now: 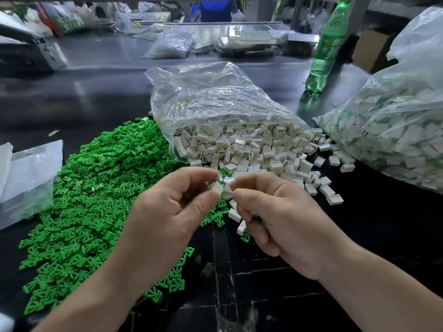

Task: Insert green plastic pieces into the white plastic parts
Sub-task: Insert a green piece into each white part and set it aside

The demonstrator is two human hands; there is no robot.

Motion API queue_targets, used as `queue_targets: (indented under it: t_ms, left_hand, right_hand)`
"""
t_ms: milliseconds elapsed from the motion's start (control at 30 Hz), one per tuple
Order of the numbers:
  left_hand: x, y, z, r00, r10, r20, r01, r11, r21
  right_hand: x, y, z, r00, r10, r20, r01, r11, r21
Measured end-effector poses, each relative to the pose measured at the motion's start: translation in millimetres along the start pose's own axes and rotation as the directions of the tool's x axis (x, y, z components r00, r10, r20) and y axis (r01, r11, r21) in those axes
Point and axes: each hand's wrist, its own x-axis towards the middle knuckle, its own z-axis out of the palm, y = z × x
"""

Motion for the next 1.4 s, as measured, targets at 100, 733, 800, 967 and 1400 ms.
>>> queue_targets:
  t_ms: [100,733,800,967,1400]
  left_hand:
    - [-4,5,-2,0.992,-0.037,0.119,0.06,0.978,-0.2]
    - [-2,-16,-7,0.967,-0.048,0.251,-0.115,0.794,0.597]
    - [-3,-17,-4,0.963,-0.019,0.267,-0.168,0.734,0.659]
    - [-3,-15,-1,0.964,-0.04,0.264,-0.152,0.73,0.667]
    - [-2,-6,-10,0.985,-0.146,0.095,0.152,0.986,-0.063]
  right_hand:
    - [-2,1,4,0.996,0.037,0.075,-0.037,0.999,-0.001]
    - [2,-2,-5,0.988,0.094,0.119,-0.133,0.915,0.381]
    - [2,0,-6,0.988,0.101,0.113,-0.137,0.917,0.376]
    - [2,1,-5,0.985,0.116,0.124,-0.152,0.93,0.334]
    - [-2,5,3,0.998,0.032,0.052,-0.03,0.998,-0.05]
